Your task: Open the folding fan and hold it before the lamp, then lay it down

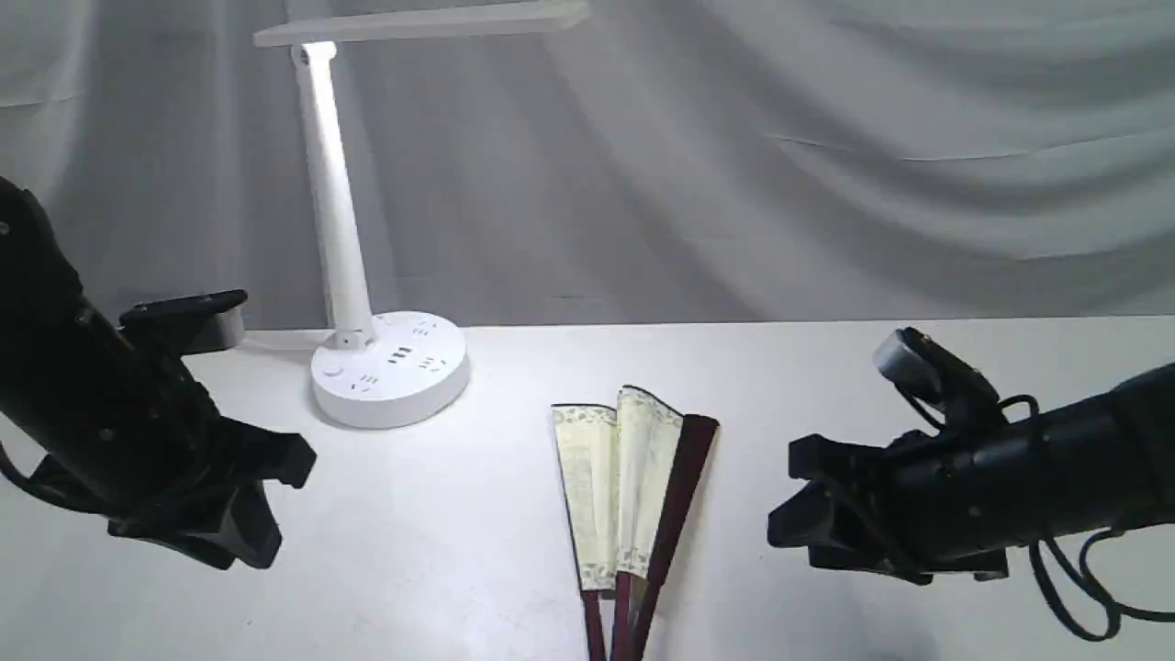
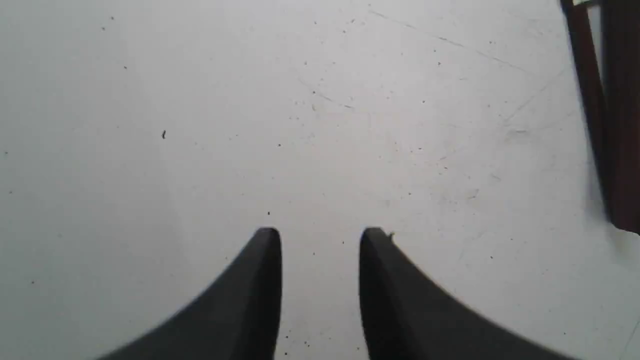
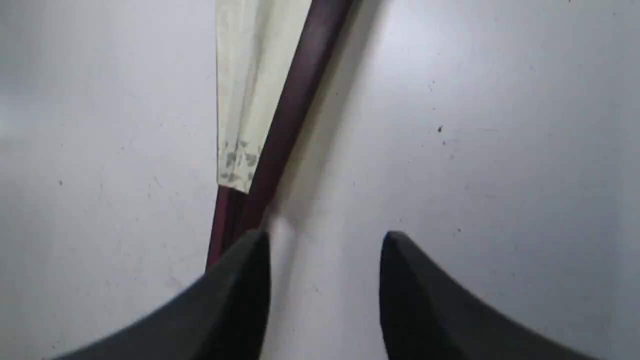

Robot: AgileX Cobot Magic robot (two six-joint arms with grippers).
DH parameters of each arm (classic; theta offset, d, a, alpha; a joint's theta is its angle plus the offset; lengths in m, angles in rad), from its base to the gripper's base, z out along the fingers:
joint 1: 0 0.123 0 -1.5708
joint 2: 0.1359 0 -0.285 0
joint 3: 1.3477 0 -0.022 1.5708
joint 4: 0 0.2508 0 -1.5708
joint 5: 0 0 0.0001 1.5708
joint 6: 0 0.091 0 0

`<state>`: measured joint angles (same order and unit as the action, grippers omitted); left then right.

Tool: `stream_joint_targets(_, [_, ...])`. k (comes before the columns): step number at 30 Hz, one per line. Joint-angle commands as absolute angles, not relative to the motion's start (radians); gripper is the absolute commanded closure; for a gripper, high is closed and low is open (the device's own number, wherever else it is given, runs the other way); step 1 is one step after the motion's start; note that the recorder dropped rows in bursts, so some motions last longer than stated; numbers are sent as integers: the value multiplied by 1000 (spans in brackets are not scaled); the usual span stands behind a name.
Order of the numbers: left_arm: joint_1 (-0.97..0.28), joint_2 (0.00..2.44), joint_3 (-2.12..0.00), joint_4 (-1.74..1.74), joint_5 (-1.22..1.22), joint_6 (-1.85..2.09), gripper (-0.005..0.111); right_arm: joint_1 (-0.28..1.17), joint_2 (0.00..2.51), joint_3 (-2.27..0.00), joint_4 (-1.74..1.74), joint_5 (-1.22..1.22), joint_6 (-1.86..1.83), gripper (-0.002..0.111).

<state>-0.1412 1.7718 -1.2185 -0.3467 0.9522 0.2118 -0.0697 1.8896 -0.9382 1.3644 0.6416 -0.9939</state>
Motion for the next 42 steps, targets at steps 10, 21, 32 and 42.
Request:
stream_joint_targets(10, [-139, 1762, -1213, -356, 955, 210, 79, -68, 2008, -945, 1715, 740, -1237, 71])
stream_joint_targets(21, [-139, 1762, -1213, -352, 966, 156, 79, 46, 2044, -972, 1744, 657, -1266, 54])
stream_joint_targets(32, [-139, 1762, -1213, -200, 965, 0, 81, 106, 2099, -1050, 1744, 614, -1135, 52])
stream_joint_targets(42, [-139, 1762, -1213, -206, 942, 0, 81, 110, 2136, -1050, 1744, 635, -1131, 52])
